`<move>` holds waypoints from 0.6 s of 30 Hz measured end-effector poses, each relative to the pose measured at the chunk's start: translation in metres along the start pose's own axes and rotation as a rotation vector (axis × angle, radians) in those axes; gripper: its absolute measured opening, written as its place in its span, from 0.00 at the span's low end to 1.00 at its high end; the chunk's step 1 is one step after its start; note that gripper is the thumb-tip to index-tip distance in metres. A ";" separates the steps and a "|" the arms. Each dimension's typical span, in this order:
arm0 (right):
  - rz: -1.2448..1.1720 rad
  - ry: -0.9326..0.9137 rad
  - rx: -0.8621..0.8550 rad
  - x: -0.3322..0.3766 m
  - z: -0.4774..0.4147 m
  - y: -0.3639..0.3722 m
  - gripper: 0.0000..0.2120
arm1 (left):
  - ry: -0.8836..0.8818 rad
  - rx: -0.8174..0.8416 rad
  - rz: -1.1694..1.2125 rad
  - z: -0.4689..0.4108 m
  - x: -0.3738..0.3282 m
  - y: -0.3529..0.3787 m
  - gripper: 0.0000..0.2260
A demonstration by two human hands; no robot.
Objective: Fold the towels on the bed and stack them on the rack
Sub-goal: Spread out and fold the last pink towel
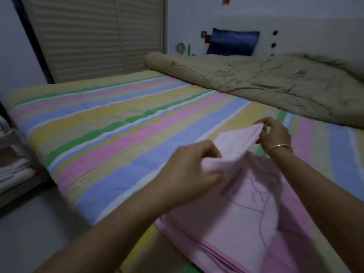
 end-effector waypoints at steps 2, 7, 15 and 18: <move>-0.045 0.052 0.004 -0.029 0.022 -0.010 0.10 | 0.043 0.083 -0.004 0.003 -0.018 0.035 0.06; -0.159 0.254 0.090 -0.072 0.067 -0.004 0.16 | -0.074 0.296 -0.108 0.021 -0.005 0.104 0.15; 0.313 0.219 0.167 -0.039 0.063 -0.015 0.11 | -0.197 0.045 0.033 0.017 0.013 0.074 0.23; 0.348 -0.006 0.241 -0.016 0.047 0.005 0.15 | -0.328 -0.120 -0.322 0.015 0.039 0.064 0.29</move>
Point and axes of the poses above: each hand's wrist, its own z-axis away from the middle knuckle, its own y-axis out of the palm, x = y × z, the point moved 3 cm from there along -z, towards the middle knuckle, and after that the axes turned 14 degrees about x, right-handed, at the moved point
